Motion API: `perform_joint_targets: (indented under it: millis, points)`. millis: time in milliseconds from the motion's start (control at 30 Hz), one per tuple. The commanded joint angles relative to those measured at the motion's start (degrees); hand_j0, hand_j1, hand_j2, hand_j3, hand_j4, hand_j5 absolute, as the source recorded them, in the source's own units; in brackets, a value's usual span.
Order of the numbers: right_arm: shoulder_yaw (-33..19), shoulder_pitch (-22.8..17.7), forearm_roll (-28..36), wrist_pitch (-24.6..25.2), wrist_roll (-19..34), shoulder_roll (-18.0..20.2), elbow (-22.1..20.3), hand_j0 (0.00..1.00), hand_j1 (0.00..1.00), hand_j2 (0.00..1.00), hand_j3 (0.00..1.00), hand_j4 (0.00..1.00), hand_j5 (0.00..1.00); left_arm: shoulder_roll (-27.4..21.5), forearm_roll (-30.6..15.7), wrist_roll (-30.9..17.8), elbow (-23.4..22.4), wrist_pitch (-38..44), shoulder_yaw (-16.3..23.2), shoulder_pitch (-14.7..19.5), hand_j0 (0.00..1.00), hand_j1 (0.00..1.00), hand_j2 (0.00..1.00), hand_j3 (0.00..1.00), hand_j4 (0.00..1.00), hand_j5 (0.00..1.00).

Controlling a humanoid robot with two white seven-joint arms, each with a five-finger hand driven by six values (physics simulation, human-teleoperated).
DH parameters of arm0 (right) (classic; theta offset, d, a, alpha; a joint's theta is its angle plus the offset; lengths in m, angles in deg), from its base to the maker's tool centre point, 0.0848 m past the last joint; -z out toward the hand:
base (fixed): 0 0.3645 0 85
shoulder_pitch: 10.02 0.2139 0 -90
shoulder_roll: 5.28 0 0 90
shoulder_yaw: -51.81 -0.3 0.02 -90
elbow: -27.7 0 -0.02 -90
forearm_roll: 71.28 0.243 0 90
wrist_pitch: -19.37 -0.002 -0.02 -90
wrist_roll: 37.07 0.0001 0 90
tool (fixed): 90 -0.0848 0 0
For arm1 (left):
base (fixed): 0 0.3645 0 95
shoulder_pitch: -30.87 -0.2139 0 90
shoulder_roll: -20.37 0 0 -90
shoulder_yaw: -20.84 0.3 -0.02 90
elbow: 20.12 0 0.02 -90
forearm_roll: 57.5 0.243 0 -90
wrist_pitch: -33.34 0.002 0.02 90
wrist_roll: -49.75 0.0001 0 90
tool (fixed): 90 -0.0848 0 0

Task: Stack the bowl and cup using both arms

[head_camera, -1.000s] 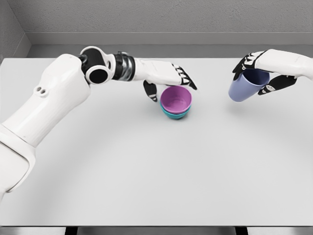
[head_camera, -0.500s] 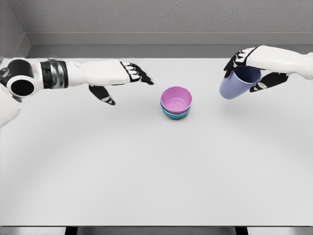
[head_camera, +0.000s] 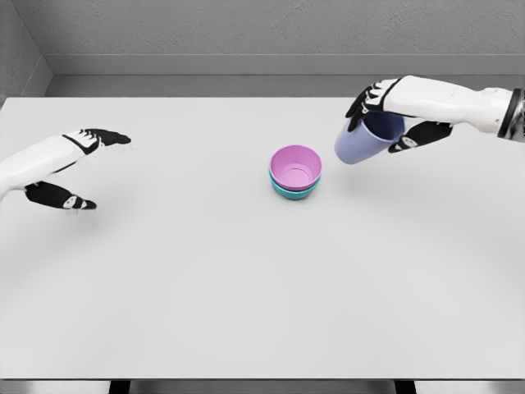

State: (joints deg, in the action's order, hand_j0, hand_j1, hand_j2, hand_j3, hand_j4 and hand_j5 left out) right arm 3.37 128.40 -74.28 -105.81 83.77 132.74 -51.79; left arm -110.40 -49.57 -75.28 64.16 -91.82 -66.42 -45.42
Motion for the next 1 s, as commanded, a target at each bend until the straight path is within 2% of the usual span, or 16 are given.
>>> perform_joint_targets:
  millis: [0, 133, 467, 967]
  points:
    - [0.01, 0.18, 0.36, 0.18, 0.0, -0.82, -0.05, 0.62, 0.62, 0.62, 0.62, 0.62, 0.62, 4.55, -0.37, 0.03, -2.89, 0.16, -3.53, -0.09, 1.0, 1.0, 1.0, 1.0, 1.0, 1.0]
    - [0.18, 0.62, 0.36, 0.18, 0.0, -1.79, -0.14, 0.62, 0.62, 0.62, 0.62, 0.62, 0.62, 6.75, -0.37, 0.03, -4.83, 0.16, -4.32, -0.97, 1.0, 1.0, 1.0, 1.0, 1.0, 1.0]
    - [0.45, 1.41, 0.19, 0.18, 0.26, -5.04, -0.05, 0.62, 0.62, 0.62, 0.62, 0.62, 0.62, 7.72, -0.37, 0.03, -5.62, 0.16, -4.32, -1.41, 1.0, 1.0, 1.0, 1.0, 1.0, 1.0]
    - [1.41, 1.32, -3.68, 0.18, 0.18, -10.05, 0.66, 0.62, 0.62, 0.62, 0.62, 0.62, 0.62, 8.07, -0.37, 0.03, -7.29, 0.16, -4.32, -1.14, 1.0, 1.0, 1.0, 1.0, 1.0, 1.0]
